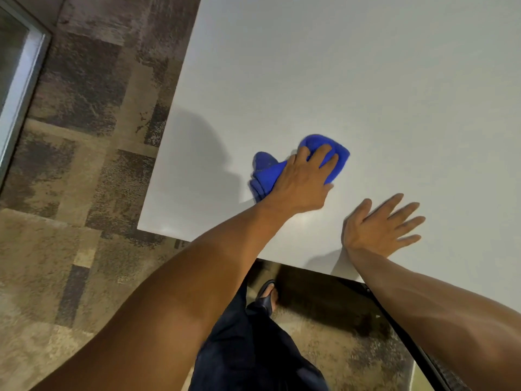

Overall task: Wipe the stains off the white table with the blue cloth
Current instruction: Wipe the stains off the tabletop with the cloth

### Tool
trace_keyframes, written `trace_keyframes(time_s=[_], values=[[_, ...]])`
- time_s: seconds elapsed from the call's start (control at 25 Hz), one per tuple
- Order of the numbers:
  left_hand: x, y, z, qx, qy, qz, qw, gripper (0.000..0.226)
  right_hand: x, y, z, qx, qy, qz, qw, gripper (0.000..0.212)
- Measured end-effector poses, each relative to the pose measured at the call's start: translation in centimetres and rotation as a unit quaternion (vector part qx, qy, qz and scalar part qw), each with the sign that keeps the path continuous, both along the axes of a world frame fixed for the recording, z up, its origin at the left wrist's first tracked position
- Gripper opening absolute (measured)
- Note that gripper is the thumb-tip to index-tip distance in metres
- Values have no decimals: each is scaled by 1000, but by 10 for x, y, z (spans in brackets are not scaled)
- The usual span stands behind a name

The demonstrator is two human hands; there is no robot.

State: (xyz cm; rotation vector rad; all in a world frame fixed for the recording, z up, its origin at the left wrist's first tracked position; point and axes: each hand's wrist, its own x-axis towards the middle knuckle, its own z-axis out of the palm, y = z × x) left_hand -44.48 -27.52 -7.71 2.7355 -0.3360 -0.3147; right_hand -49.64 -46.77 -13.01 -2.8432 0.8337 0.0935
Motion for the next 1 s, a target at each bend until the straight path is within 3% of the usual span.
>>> trace_keyframes(time_s=[0.16, 0.36, 0.4, 0.48, 0.52, 0.6, 0.76, 0.84, 1.0], values=[[-79, 11, -5, -33, 10, -138, 990, 58, 0, 4, 1, 16, 13, -16, 1000, 79], [-158, 56, -3, 78, 30, -173, 981, 60, 8, 5, 31, 68, 72, 44, 994, 83], [-172, 63, 2, 114, 37, -172, 978, 60, 9, 9, 47, 85, 41, 27, 995, 81], [-197, 74, 10, 160, 88, -129, 975, 59, 8, 0, 58, 74, 51, 30, 996, 80], [-210, 79, 15, 155, 116, -81, 978, 59, 6, 1, 63, 79, 102, 49, 990, 82], [-231, 83, 27, 107, 159, 0, 981, 57, 0, -4, 62, 122, 228, 102, 961, 82], [-266, 92, 53, -48, 140, 171, 974, 51, -16, 6, 81, 75, 271, 141, 949, 85], [-290, 94, 65, -87, 120, 196, 969, 49, -21, 12, 93, 63, 291, 167, 940, 86], [-337, 93, 84, -122, 106, 213, 964, 52, -25, 19, 113, 110, 313, 220, 917, 50]])
